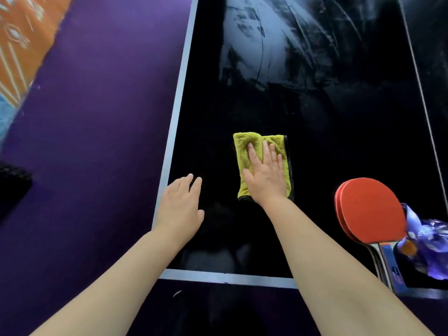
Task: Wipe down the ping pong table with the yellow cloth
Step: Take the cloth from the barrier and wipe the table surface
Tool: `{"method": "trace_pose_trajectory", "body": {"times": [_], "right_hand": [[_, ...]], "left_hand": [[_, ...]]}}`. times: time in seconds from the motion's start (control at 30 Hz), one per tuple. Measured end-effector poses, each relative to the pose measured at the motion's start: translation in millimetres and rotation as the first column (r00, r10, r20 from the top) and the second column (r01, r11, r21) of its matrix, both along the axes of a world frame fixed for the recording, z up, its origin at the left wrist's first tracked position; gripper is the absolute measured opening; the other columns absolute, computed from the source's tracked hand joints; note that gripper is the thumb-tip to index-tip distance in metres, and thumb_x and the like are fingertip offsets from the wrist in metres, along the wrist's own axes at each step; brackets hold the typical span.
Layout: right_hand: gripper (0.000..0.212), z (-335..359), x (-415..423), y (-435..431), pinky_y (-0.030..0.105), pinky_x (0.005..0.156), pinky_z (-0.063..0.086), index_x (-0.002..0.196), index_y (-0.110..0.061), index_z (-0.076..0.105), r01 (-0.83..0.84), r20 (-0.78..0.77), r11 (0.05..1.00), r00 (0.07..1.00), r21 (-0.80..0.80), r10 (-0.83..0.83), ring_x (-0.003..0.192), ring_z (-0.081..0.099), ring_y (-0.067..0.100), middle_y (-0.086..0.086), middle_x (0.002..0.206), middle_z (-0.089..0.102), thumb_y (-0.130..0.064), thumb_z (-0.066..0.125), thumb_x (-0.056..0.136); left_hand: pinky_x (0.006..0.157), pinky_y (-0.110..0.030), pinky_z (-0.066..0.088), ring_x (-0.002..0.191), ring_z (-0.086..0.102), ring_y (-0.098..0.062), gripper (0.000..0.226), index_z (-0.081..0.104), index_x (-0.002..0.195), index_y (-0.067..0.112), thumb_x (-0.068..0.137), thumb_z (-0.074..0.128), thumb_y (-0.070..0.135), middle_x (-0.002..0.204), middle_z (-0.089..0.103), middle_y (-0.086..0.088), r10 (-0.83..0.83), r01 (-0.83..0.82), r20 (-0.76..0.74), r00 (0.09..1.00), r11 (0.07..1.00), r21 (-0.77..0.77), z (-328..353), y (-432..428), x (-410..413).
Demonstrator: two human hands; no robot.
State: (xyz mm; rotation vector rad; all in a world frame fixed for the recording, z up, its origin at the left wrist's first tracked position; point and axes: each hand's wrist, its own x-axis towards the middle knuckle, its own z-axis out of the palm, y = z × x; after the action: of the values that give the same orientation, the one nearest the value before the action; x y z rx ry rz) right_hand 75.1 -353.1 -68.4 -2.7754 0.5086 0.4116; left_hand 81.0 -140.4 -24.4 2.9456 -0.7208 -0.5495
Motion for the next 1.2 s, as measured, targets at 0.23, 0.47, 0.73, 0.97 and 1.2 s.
{"method": "trace_pose_trajectory", "body": {"times": [0.23,0.47,0.73,0.97,1.2], "right_hand": [[0.063,-2.3,48.6,-107.5,0.041,0.120,-0.010,0.156,-0.027,0.004,0.334,0.034,0.939,0.942,-0.080,-0.333,0.149,-0.012,0.025,0.011,0.163,-0.010,-0.042,0.030,0.101],[0.062,-3.9,145.9,-133.2,0.045,0.120,-0.008,0.156,-0.024,0.002,0.312,0.035,0.943,0.950,-0.119,-0.310,0.149,-0.010,0.030,0.016,0.162,-0.009,-0.040,0.027,0.102],[0.064,-3.4,226.9,-66.1,0.044,0.120,-0.009,0.156,-0.030,-0.001,-0.118,0.024,0.988,0.992,-0.095,0.121,0.149,-0.014,0.027,0.012,0.162,-0.012,-0.046,0.028,0.101],[0.065,-4.8,235.2,-3.1,0.046,0.120,-0.010,0.154,-0.034,-0.008,-0.450,-0.023,0.887,0.893,-0.104,0.450,0.148,-0.019,0.027,0.011,0.161,-0.019,-0.046,0.026,0.100],[0.068,-6.8,177.1,50.0,0.045,0.120,-0.011,0.154,-0.037,-0.002,-0.641,0.003,0.766,0.767,-0.047,0.642,0.148,-0.019,0.025,0.008,0.162,-0.015,-0.042,0.034,0.097]], "left_hand": [[0.117,-0.041,-0.003,0.144,-0.010,-0.024,0.101,-0.006,0.150,0.019,0.082,0.059,0.056,0.158,-0.005,-0.007,-0.027,0.030,-0.027,0.999,0.991,0.130,-15.2,-44.6,36.7],[0.115,-0.047,-0.013,0.140,-0.025,-0.028,0.120,-0.024,0.145,0.018,0.075,0.063,0.061,0.154,-0.023,-0.011,0.001,0.013,-0.075,0.997,0.982,0.186,-24.2,-53.0,56.5],[0.114,-0.048,-0.014,0.139,-0.029,-0.028,0.125,-0.036,0.134,0.019,0.073,0.063,0.064,0.152,-0.028,-0.010,0.058,-0.040,-0.099,0.993,0.984,0.173,-26.4,-49.9,59.2],[0.113,-0.047,-0.016,0.139,-0.028,-0.026,0.122,-0.037,0.134,0.019,0.074,0.059,0.067,0.152,-0.027,-0.008,0.126,-0.114,-0.085,0.988,0.984,0.139,-25.8,-42.2,52.5],[0.109,-0.047,0.017,0.132,0.029,-0.029,0.111,0.031,0.140,0.005,0.054,0.076,0.060,0.140,0.042,-0.018,0.148,-0.142,0.102,0.984,0.988,-0.062,-35.5,-16.7,29.8]]}}
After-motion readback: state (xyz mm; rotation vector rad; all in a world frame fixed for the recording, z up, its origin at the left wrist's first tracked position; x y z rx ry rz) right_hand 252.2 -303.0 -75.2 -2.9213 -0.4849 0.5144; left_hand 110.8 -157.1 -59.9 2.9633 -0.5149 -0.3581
